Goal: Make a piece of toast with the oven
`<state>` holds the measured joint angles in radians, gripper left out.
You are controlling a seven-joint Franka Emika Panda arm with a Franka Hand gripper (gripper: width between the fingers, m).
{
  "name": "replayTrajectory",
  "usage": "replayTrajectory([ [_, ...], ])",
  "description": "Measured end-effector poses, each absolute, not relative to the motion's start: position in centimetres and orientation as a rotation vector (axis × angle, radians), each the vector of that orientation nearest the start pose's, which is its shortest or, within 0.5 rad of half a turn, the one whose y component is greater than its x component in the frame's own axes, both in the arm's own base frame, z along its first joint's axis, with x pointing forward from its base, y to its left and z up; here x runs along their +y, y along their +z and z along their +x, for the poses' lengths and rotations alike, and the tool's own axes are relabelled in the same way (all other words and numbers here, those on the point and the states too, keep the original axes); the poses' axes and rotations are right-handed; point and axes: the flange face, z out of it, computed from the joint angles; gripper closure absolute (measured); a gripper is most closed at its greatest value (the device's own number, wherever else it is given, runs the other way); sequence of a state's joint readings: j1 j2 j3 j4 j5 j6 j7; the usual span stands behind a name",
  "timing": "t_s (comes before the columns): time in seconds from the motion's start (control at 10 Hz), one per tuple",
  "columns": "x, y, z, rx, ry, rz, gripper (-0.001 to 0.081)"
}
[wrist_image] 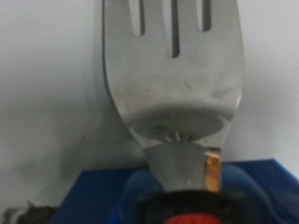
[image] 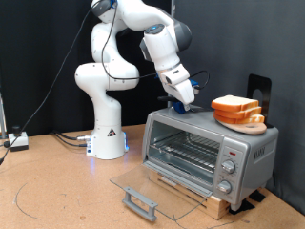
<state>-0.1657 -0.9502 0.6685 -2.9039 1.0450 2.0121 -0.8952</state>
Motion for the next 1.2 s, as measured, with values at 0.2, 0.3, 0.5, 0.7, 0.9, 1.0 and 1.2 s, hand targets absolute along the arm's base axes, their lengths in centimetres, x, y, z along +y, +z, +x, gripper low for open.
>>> replayTrajectory([
  [0.2,15.6,37.2,26.2,-0.940,-0.269,-2.597,0.0358],
  [0.3,15.7,37.3,26.2,-0.939,-0.271,-2.596,0.0358],
  [0.5,15.7,37.3,26.3,-0.928,-0.277,-2.588,0.0389],
  [0.7,15.6,37.7,26.4,-0.902,-0.295,-2.569,0.0389],
  [0.9,15.3,39.3,26.7,-0.858,-0.339,-2.517,0.0383],
  [1.0,15.0,40.2,26.8,-0.843,-0.349,-2.487,0.0383],
  [1.2,14.3,41.5,26.3,-0.850,-0.296,-2.432,0.0383],
])
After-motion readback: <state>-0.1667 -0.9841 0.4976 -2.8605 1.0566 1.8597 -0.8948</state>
